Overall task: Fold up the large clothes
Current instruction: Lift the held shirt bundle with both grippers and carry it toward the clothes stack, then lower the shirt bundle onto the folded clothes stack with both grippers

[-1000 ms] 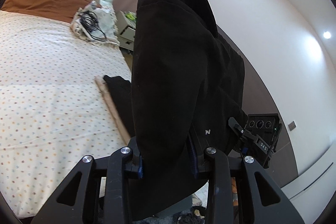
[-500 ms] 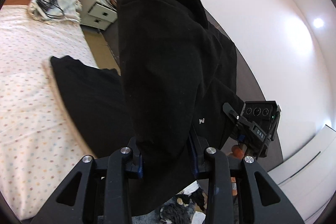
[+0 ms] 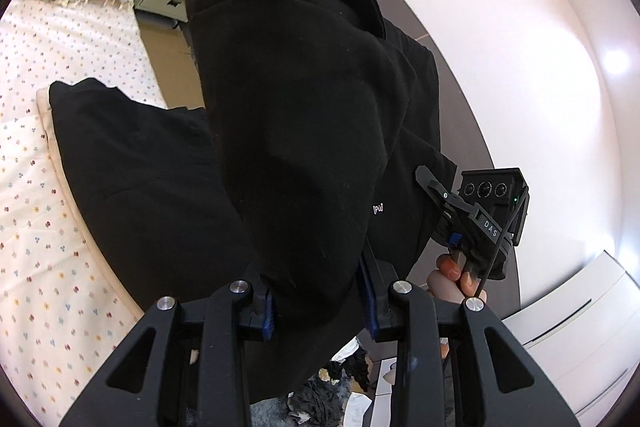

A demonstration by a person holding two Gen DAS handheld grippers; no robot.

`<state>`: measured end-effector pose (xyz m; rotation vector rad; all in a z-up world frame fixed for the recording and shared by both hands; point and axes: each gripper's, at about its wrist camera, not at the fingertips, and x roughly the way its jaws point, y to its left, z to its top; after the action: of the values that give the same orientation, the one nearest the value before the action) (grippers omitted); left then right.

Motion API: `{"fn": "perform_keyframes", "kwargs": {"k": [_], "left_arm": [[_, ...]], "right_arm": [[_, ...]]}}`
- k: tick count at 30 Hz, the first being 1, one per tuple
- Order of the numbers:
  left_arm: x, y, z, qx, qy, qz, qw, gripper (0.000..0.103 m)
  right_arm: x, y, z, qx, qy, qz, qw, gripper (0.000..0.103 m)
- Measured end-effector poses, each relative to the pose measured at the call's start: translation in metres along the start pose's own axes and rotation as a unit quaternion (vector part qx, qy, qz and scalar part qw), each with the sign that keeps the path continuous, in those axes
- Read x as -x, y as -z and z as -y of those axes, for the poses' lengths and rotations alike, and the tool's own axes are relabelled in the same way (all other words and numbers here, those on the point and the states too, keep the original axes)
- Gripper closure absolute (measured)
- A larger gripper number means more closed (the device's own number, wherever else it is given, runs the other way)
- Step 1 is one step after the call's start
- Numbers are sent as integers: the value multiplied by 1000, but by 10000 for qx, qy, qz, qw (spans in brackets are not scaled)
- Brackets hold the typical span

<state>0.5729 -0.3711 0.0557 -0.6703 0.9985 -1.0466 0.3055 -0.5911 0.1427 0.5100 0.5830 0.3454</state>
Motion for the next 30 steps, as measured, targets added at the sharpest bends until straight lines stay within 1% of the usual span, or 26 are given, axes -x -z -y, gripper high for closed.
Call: {"fn": "perform_keyframes", "kwargs": {"k": [4,6,10,14,15,17,18,19,20,22,23,24,25,26,27,28,30], "left_arm": [[-15,-11,-30,18,-80,-109,9999,70],[-22,-15,-48,149,4,-178,9997,70],[-33,-21,-75,242,-88,-274,9993,70],[-42,-24,-95,309,-140,-323,9989,70],[-43,-22,-99,356,-162,-343,9986,70],[-50,-21,-113,472,-301,-399,9976,70],[-52,-21,-118,550,-378,-407,9969,70],[-55,-19,-125,651,-434,-415,9961,70],[-56,-17,-127,742,-493,-431,9951,70],[-62,-12,-139,954,-606,-486,9924,70],[-58,-12,-137,1010,-590,-499,9919,67],[-58,-10,-139,1045,-582,-536,9914,65],[-56,-9,-139,1032,-582,-579,9913,65],[-56,-11,-138,993,-605,-607,9914,65],[-52,-14,-136,933,-669,-632,9914,65],[-47,-15,-134,892,-729,-648,9912,65],[-38,-16,-130,906,-730,-692,9908,65]], "right_arm": [[-30,5,6,-210,98,-193,9995,92],[-44,9,7,-269,171,-314,9990,93],[-73,17,2,-364,319,-542,9974,93],[-88,22,-3,-446,427,-708,9956,93],[-86,22,1,-481,449,-730,9952,93],[-91,26,5,-622,557,-820,9931,93],[-92,25,11,-734,653,-874,9913,92],[-91,22,20,-875,752,-935,9889,89],[-97,28,26,-1100,919,-1054,9840,89],[-103,30,35,-1421,1098,-1200,9764,81],[-102,37,38,-1554,1183,-1243,9728,76],[-99,37,38,-1618,1199,-1245,9716,62],[-93,40,39,-1710,1214,-1227,9700,46],[-81,44,37,-1801,1287,-1189,9679,38],[-72,43,37,-1818,1363,-1160,9669,26],[-59,45,35,-1802,1495,-1110,9658,24],[-29,51,26,-1726,1786,-952,9640,24]]}}
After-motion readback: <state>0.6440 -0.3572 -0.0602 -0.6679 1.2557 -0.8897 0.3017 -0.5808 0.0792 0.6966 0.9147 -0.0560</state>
